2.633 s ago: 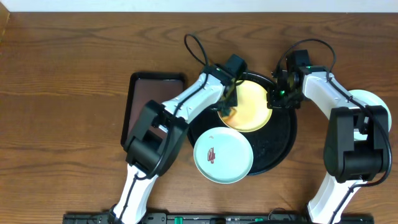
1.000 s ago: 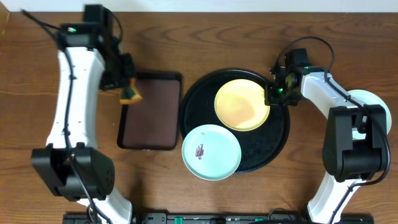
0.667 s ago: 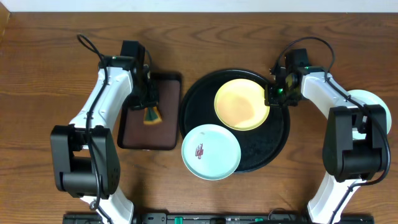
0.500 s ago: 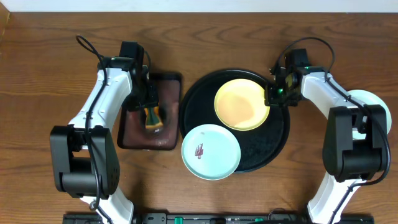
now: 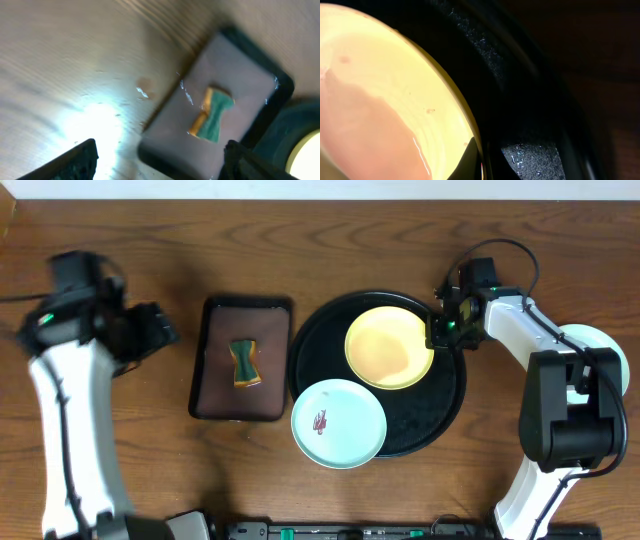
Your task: Clean dirty plates on tray and stack at the side
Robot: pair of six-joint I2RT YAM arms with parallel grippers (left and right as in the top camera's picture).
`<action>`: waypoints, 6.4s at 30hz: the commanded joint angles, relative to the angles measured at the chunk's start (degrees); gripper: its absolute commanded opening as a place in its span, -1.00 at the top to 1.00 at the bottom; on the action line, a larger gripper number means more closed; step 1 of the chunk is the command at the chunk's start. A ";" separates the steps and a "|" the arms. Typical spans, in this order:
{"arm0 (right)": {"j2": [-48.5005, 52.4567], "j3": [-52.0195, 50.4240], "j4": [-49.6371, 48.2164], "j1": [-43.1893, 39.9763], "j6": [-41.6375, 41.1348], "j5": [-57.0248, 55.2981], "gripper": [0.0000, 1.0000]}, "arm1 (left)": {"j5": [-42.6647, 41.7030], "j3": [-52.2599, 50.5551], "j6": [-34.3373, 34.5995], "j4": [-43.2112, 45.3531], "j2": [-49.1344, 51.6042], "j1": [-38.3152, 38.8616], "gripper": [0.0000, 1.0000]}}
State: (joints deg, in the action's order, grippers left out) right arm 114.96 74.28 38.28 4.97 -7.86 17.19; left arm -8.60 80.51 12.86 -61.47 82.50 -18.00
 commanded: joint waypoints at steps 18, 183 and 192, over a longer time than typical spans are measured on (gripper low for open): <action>-16.98 3.74 -2.82 9.14 -5.09 -3.41 0.98 | 0.24 1.38 0.52 -0.68 -5.03 -9.05 -0.68; -18.43 3.74 -40.65 47.71 19.52 -46.03 0.98 | 0.24 1.38 0.52 -0.68 -5.03 -9.05 -0.70; -22.71 3.74 -23.85 31.98 -15.04 -26.99 0.98 | 0.24 1.38 0.52 -0.68 -5.03 -9.05 -0.70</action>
State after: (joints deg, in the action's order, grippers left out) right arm 96.01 77.32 10.55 44.69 -4.60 -20.86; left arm -8.64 80.82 13.30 -61.91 77.25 -26.81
